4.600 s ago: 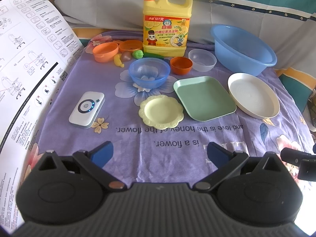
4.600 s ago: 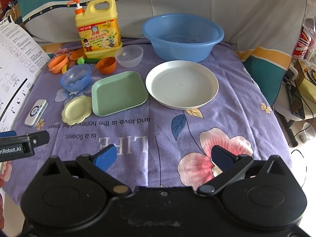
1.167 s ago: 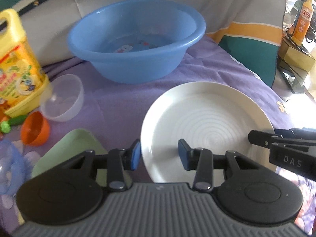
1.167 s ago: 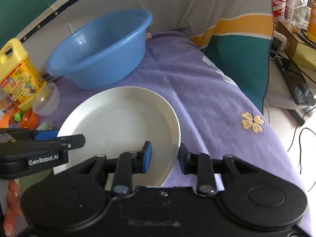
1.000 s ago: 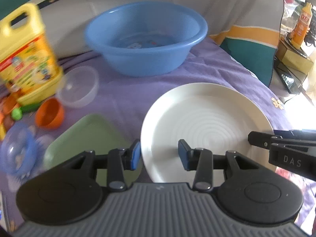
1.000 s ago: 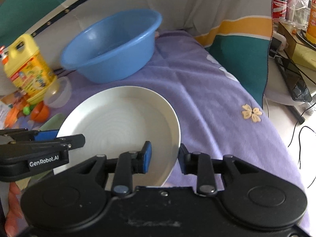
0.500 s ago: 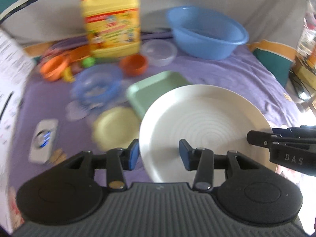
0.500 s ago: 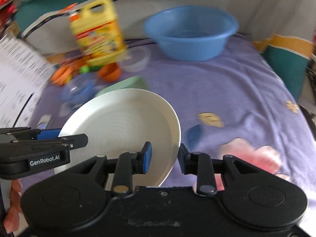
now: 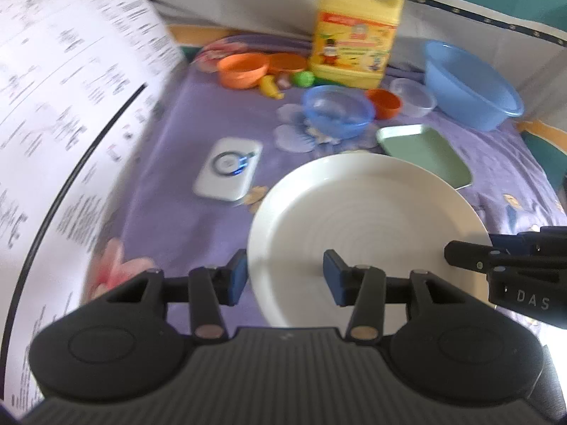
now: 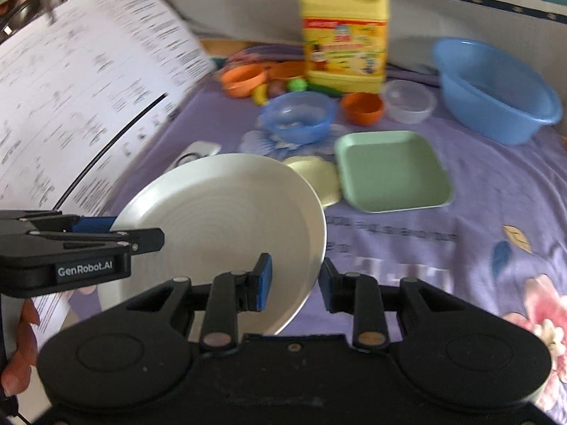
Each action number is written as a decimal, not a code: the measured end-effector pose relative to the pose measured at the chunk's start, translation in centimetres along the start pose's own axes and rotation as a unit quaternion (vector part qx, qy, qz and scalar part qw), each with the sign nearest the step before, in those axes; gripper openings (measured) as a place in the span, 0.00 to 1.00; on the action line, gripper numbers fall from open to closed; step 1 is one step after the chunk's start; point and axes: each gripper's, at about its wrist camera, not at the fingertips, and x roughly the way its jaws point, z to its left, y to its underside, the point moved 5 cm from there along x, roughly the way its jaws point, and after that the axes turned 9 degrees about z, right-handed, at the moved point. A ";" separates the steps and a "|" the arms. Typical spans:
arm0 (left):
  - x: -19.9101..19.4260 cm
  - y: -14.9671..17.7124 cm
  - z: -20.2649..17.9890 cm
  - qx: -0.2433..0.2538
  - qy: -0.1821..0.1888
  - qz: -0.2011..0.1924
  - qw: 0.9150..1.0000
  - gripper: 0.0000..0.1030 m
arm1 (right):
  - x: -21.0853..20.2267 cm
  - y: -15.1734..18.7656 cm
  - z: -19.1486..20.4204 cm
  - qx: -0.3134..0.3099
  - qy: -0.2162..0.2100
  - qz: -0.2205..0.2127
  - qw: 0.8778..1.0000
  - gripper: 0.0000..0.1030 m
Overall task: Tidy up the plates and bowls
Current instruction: 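Carry the white plate with the right gripper toward the white power bank, then lower the white plate onto the cloth and open the right gripper, then move the right gripper to the green square tray and grasp its rim, then carry the green tray with the right gripper and lower it onto the white plate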
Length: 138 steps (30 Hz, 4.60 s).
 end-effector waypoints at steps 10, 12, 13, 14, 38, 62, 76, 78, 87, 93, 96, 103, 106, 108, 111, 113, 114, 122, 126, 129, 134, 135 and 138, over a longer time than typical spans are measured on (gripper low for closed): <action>1.4 2.9 4.6 -0.034 -0.001 0.013 0.999 0.44 | 2.0 2.4 5.0 -0.040 -0.005 0.037 0.998 0.29; 1.8 3.2 5.0 -0.035 -0.001 0.015 0.999 0.44 | 2.4 2.6 5.4 -0.044 -0.004 0.042 0.998 0.29; 2.0 3.3 5.2 -0.034 -0.001 0.016 0.999 0.44 | 2.8 2.5 5.5 -0.046 -0.003 0.045 0.998 0.29; 2.2 3.4 5.4 -0.034 -0.001 0.016 0.999 0.44 | 2.9 2.6 5.8 -0.047 -0.003 0.048 0.998 0.29; 6.0 3.0 6.6 -0.025 -0.017 0.034 0.999 0.86 | 7.8 2.4 6.0 -0.075 0.005 0.083 0.994 0.68; 3.0 1.3 6.5 -0.057 -0.036 0.006 0.998 1.00 | 3.9 2.0 3.0 -0.030 -0.009 0.022 0.999 1.00; 3.1 -2.2 0.0 0.000 -0.020 -0.008 1.000 1.00 | 1.7 1.1 -5.0 0.033 0.022 -0.047 0.998 1.00; 3.5 -2.9 -1.2 0.010 -0.016 -0.010 1.000 1.00 | 1.7 0.9 -6.6 0.044 0.023 -0.045 0.998 1.00; 5.8 -6.3 -7.4 0.062 0.007 -0.016 0.998 1.00 | 2.1 -0.5 -14.8 0.112 0.027 -0.061 0.992 0.92; 8.4 -8.8 -10.8 0.093 0.012 -0.013 0.996 1.00 | 4.1 -3.0 -19.1 0.143 0.020 -0.062 0.988 0.72; 9.8 -9.9 -12.1 0.102 0.018 -0.008 0.995 1.00 | 5.6 -4.4 -20.3 0.140 0.018 -0.059 0.988 0.62; 12.4 -11.6 -13.9 0.103 0.029 0.003 0.994 0.98 | 9.4 -6.5 -21.8 0.138 -0.004 -0.038 0.990 0.40; 13.2 -11.9 -14.4 0.104 0.035 0.008 0.994 0.94 | 10.5 -6.8 -21.8 0.135 -0.010 -0.032 0.990 0.34; 13.7 -12.1 -14.9 0.105 0.038 0.012 0.994 0.91 | 11.5 -7.1 -21.6 0.132 -0.013 -0.027 0.991 0.25; 14.4 -12.3 -15.6 0.107 0.045 0.017 0.993 0.83 | 11.6 -7.0 -21.6 0.116 0.008 -0.027 0.993 0.10; 14.8 -12.5 -16.1 0.109 0.052 0.019 0.992 0.78 | 11.5 -6.8 -21.7 0.116 0.013 -0.025 0.993 0.09; 14.9 -12.6 -16.4 0.111 0.055 0.020 0.992 0.76 | 11.3 -6.7 -21.8 0.116 0.018 -0.024 0.993 0.08; 16.4 -13.4 -19.0 0.129 0.079 0.028 0.988 0.55 | 10.3 -5.1 -23.8 0.140 0.028 -0.022 0.990 0.07; 17.8 -14.0 -19.9 0.128 0.081 0.041 0.988 0.52 | 10.3 -5.1 -24.3 0.146 0.021 -0.021 0.989 0.06; 18.4 -14.3 -20.3 0.130 0.084 0.041 0.987 0.51 | 10.4 -5.1 -24.2 0.149 0.019 -0.024 0.988 0.06; 18.5 -14.5 -20.6 0.133 0.078 0.034 0.987 0.42 | 10.3 -5.0 -24.5 0.159 0.015 -0.031 0.987 0.08; 18.5 -14.6 -20.5 0.132 0.078 0.032 0.988 0.41 | 10.4 -5.0 -24.5 0.158 0.016 -0.033 0.987 0.08; 18.5 -14.5 -20.4 0.135 0.078 0.032 0.987 0.41 | 10.5 -5.1 -24.4 0.160 0.018 -0.040 0.986 0.09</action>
